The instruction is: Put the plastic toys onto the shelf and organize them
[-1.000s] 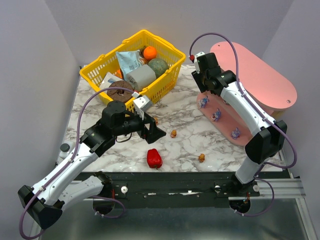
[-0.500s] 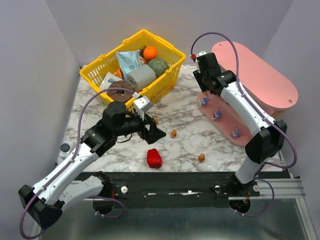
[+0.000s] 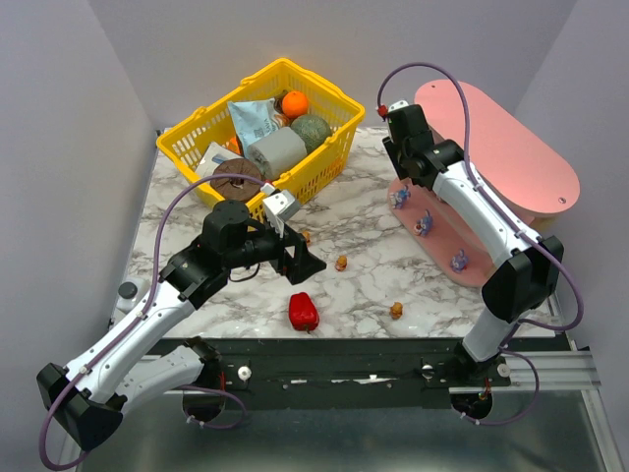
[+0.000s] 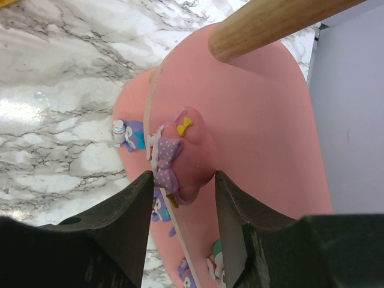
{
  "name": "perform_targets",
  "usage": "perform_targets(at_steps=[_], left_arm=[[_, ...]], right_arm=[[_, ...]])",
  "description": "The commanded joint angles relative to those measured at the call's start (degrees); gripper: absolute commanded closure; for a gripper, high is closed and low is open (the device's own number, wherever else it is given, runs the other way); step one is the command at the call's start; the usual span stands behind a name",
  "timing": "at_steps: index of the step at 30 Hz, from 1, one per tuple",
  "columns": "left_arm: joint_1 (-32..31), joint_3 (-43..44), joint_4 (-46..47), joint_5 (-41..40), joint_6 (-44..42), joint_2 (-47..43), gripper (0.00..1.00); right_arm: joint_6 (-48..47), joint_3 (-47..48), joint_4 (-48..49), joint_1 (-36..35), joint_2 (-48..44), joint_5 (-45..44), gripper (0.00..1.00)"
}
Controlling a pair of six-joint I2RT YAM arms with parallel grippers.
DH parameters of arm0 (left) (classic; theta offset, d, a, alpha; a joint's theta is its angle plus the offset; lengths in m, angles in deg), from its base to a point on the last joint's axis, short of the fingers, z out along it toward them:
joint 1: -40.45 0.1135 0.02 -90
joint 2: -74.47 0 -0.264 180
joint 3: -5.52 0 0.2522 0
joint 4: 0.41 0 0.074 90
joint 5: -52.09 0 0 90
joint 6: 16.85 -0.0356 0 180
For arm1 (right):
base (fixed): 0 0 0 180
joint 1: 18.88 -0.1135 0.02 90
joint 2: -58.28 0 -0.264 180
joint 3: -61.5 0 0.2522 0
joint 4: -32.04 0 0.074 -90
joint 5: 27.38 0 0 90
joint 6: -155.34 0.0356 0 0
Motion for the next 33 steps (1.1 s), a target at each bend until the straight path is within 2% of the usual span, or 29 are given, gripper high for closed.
perform_targets(at_steps=[1, 19, 33], left_arm=[[0.32, -0.42, 0.99, 1.67, 0.20, -0.70, 0.01], [0.67, -0.59, 1.34, 1.85, 0.29, -0.79, 0.01], [0.75, -1.03, 1.51, 2.02, 0.55, -1.14, 0.01]], right_arm=[[1.41, -0.41, 4.18, 0.90, -1.80, -7.09, 0.49], [1.41, -1.12, 5.94, 0.55, -3.38, -5.42, 0.41], [2.56, -0.41, 5.41, 0.38, -4.70, -5.86, 0.41]])
